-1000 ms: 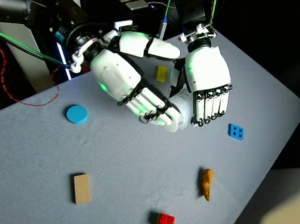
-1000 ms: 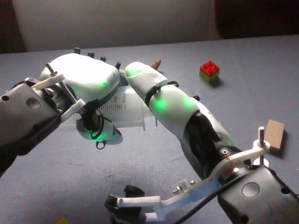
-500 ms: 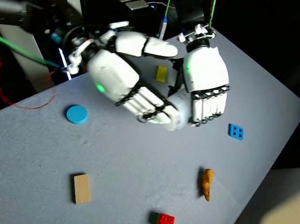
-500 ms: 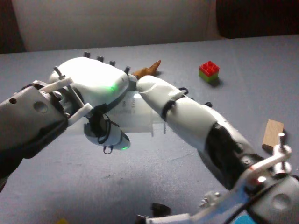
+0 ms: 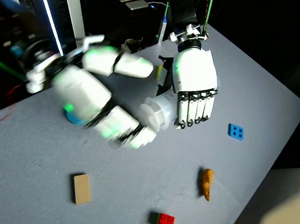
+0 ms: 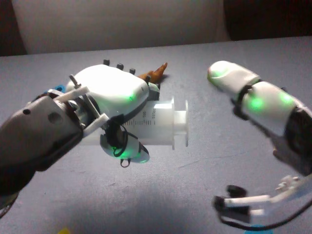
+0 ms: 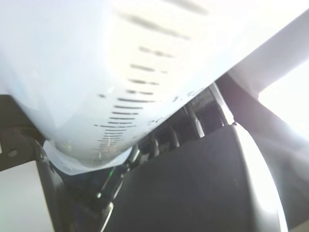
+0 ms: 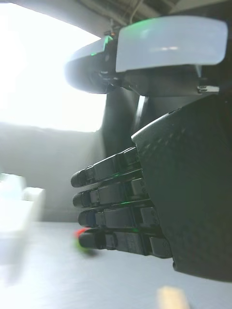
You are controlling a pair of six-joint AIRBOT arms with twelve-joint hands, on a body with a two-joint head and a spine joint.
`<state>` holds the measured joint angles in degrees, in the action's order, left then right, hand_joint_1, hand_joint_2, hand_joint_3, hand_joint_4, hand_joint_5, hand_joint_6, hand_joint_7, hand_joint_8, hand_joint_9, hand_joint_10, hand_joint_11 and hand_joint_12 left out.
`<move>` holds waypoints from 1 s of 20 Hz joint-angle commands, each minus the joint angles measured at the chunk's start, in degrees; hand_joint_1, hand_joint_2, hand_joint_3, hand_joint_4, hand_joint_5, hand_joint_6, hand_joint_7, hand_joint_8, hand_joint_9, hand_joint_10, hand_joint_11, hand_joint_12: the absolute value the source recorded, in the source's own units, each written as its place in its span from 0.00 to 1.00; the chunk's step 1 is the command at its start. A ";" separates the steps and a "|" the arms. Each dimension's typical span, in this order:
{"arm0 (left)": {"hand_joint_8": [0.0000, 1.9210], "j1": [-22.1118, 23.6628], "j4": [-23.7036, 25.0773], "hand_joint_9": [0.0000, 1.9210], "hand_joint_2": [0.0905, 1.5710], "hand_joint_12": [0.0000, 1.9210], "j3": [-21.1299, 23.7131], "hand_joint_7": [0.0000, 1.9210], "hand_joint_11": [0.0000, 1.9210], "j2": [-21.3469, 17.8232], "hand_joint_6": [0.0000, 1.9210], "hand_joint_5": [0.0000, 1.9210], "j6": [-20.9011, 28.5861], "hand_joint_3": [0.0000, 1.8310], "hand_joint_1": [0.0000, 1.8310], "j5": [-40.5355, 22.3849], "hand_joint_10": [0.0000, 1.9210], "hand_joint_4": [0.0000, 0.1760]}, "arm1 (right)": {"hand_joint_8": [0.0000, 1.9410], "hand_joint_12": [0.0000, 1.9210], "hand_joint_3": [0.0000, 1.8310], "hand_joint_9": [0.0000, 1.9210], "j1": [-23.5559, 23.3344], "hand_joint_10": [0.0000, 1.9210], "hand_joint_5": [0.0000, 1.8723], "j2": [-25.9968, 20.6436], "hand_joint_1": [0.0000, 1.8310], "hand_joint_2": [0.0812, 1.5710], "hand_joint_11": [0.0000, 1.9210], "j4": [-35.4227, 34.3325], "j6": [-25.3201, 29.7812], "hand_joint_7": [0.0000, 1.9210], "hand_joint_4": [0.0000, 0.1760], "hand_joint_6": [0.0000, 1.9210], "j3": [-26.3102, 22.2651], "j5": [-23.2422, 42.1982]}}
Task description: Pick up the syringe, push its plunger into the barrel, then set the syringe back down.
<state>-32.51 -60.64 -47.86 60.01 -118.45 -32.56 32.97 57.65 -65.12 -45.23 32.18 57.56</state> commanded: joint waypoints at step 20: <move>0.62 -5.61 3.03 0.45 0.71 0.85 -4.79 0.43 0.38 7.90 0.49 0.47 3.03 0.00 0.81 -7.99 0.65 0.00 | 0.00 0.14 0.00 0.02 -2.47 0.00 0.02 -5.29 0.01 0.68 0.00 28.09 -11.72 0.02 0.00 0.00 11.48 -23.75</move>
<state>-38.57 -60.86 -52.84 68.03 -115.39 -36.36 31.46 52.58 -38.72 -57.41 43.70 28.93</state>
